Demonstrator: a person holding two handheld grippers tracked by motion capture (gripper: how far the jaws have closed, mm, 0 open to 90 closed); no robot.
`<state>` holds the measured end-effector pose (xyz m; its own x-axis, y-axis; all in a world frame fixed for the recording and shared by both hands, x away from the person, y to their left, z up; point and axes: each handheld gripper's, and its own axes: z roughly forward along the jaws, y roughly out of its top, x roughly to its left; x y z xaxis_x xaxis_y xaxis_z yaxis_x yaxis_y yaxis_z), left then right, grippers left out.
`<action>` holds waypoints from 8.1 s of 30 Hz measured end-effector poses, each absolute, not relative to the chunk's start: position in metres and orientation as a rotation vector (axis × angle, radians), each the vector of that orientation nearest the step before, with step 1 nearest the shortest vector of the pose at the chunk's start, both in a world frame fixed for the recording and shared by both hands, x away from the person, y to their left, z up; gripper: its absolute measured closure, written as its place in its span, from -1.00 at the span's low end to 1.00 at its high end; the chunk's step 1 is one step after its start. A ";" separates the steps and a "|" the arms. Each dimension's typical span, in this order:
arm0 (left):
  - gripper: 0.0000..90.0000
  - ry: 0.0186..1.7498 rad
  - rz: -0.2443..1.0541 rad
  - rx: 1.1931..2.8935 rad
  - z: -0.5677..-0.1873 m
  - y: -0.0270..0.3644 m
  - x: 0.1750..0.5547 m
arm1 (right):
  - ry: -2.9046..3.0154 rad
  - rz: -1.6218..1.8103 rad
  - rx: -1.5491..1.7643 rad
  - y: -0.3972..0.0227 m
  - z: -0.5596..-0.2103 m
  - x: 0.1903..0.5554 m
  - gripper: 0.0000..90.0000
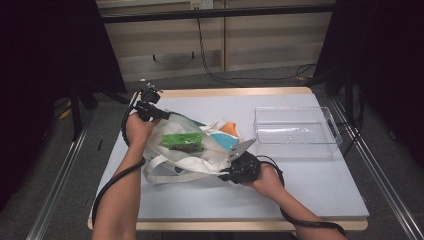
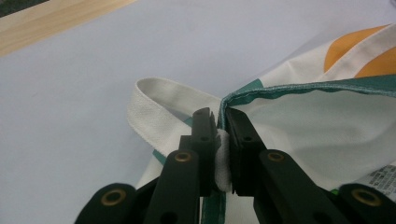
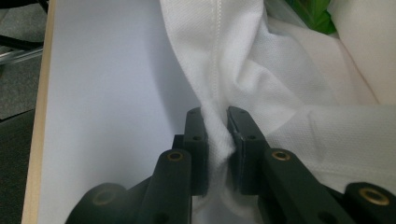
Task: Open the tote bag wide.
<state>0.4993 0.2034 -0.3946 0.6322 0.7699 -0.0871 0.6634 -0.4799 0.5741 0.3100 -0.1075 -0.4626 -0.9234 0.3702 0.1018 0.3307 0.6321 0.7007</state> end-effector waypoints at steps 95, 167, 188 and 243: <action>-0.05 1.132 0.238 2.216 -0.374 0.221 0.442 | 2.743 1.155 0.689 -0.116 -0.420 0.317 -0.12; 0.73 1.021 0.091 2.161 -0.417 0.238 0.365 | 2.735 1.161 0.738 -0.099 -0.400 0.368 0.93; 0.05 0.995 0.086 2.217 -0.436 0.217 0.368 | 2.727 1.172 0.745 -0.092 -0.400 0.370 0.80; 1.00 1.047 0.037 2.215 -0.453 0.233 0.353 | 2.691 0.974 0.942 -0.104 -0.410 0.418 1.00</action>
<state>0.3528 0.2334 -0.4527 0.6766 0.6933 -0.2483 0.6741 -0.4474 0.5877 0.4183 -0.1041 -0.4097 -0.7970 0.5978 0.0864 0.5146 0.5970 0.6155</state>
